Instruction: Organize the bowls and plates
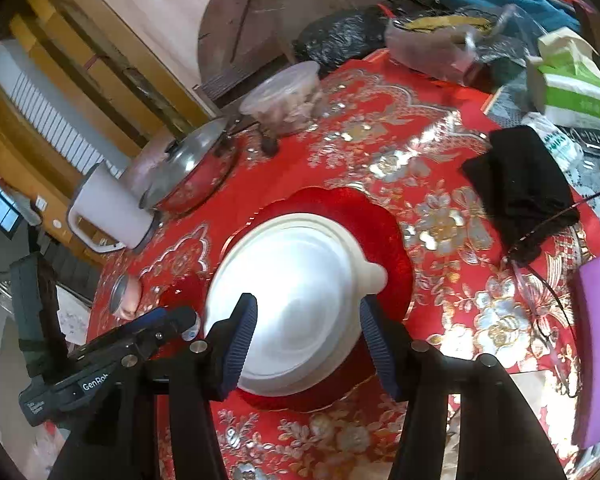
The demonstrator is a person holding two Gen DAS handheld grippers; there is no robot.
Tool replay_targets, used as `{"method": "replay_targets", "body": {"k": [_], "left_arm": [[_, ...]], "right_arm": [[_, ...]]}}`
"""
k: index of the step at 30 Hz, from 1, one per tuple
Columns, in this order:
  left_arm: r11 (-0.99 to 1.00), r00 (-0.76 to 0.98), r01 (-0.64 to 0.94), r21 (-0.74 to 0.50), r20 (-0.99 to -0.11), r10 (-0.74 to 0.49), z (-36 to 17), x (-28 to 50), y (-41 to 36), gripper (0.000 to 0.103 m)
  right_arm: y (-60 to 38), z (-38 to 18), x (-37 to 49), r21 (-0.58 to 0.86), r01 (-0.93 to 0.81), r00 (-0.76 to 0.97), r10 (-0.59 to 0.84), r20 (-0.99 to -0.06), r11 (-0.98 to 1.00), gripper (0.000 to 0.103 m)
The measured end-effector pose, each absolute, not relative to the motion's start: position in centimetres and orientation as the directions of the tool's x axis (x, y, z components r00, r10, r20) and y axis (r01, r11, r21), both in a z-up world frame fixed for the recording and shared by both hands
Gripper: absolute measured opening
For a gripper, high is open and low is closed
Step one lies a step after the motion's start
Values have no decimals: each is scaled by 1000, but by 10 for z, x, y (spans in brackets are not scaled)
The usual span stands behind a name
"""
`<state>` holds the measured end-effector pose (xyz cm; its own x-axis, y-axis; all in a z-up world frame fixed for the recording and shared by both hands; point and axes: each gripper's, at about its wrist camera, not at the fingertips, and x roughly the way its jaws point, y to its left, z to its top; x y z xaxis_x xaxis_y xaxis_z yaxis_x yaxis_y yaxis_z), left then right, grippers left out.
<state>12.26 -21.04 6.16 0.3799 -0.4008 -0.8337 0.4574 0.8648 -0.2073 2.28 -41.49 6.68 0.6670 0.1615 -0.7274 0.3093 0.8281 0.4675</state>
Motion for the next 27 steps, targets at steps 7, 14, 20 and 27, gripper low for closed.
{"method": "replay_targets", "body": {"k": [7, 14, 20, 27], "left_arm": [[856, 338, 451, -253, -839, -426, 53, 138, -227, 69], [838, 289, 454, -303, -839, -460, 46, 147, -234, 69], [809, 268, 492, -323, -828, -493, 46, 146, -243, 64], [825, 269, 487, -289, -848, -456, 38, 150, -246, 29]], "right_arm": [[-424, 50, 26, 514, 323, 651, 208, -730, 795, 56], [-427, 38, 30, 551, 327, 649, 242, -721, 768, 56], [-419, 36, 35, 529, 306, 645, 236, -727, 792, 57], [-420, 35, 37, 506, 299, 652, 214, -727, 809, 53]]}}
